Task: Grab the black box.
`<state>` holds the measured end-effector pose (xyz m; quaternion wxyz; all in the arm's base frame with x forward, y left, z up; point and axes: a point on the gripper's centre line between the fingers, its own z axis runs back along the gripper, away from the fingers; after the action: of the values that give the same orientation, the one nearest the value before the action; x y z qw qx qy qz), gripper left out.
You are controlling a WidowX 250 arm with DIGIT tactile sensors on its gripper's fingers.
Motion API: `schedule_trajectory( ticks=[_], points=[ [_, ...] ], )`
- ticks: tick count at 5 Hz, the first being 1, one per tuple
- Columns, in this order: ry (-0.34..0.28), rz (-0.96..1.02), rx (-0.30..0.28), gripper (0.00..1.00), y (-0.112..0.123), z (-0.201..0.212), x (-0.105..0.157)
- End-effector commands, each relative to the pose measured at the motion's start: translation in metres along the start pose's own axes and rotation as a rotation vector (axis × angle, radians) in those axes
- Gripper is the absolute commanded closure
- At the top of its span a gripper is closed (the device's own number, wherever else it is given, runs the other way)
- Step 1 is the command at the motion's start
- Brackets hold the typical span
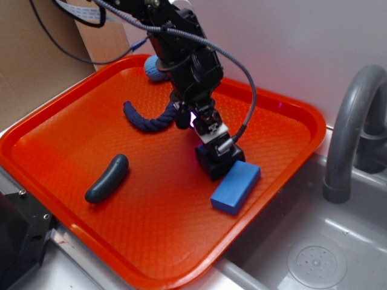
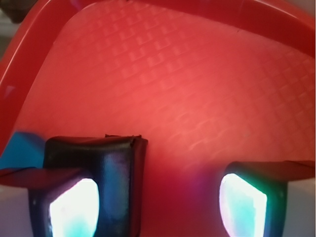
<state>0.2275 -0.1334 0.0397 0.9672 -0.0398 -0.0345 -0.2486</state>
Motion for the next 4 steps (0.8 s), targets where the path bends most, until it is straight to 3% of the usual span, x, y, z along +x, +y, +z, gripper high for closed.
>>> schedule_trajectory(
  ticks=[1,2,3,4],
  points=[
    [0.03,0.02,0.127,0.0,0.013,0.037,-0.039],
    [-0.034,-0.047,0.123,0.0,0.007,0.053,-0.042],
    [-0.115,-0.302,0.188,0.0,-0.003,0.055,-0.025],
    [-0.078,-0.543,0.157,0.0,-0.018,0.045,-0.023]
  ],
)
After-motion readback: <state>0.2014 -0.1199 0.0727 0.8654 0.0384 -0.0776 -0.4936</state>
